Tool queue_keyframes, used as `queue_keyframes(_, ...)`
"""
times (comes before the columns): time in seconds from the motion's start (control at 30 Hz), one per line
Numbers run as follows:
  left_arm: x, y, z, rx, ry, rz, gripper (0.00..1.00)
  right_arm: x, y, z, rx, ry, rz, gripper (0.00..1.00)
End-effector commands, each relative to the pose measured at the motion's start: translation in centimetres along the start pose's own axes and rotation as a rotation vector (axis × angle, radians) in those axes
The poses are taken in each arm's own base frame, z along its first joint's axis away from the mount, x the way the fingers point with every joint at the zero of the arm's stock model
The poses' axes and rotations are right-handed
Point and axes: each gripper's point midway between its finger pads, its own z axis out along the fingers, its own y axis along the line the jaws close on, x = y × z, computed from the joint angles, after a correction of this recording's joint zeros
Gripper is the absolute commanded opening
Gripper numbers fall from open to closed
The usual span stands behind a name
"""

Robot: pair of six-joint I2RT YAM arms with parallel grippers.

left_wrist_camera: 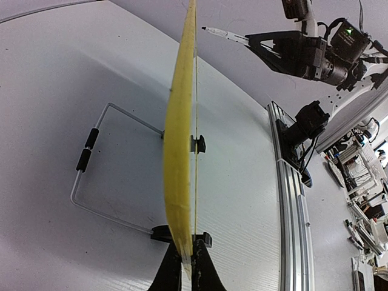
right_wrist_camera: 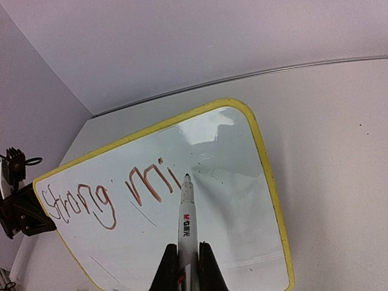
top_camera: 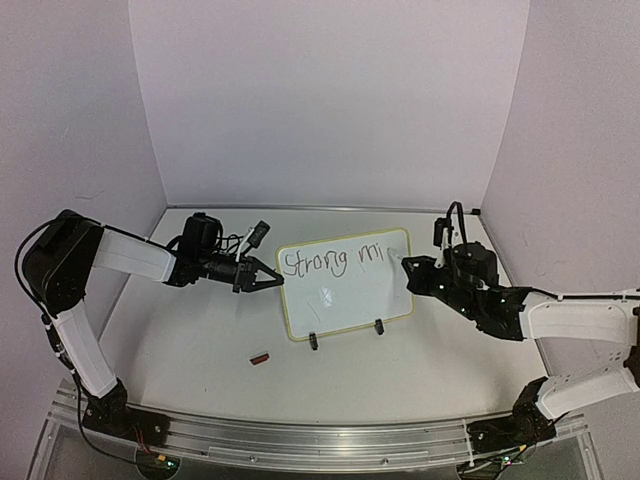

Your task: Write a sentence on the whiteboard

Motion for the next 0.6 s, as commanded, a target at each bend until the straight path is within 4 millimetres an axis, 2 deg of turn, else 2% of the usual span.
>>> queue_keyframes(0.0,0.89,0.16,0.38,-0.024,0.035,0.011,0.0,-1.41,0.76,0.43,-0.005,-0.031,-0.011,0.0)
queue_keyframes(0.3,0.88,0.15,0.42,-0.022,0.036,0.011,0.0,-2.02,1.36,0.93,-0.012,-0.038,-0.034,0.0)
queue_keyframes(0.57,0.92,0.15,0.45,-0.022,0.037,0.011,0.0,-1.78,1.06,1.19,0.002,-0.034,-0.03,0.0)
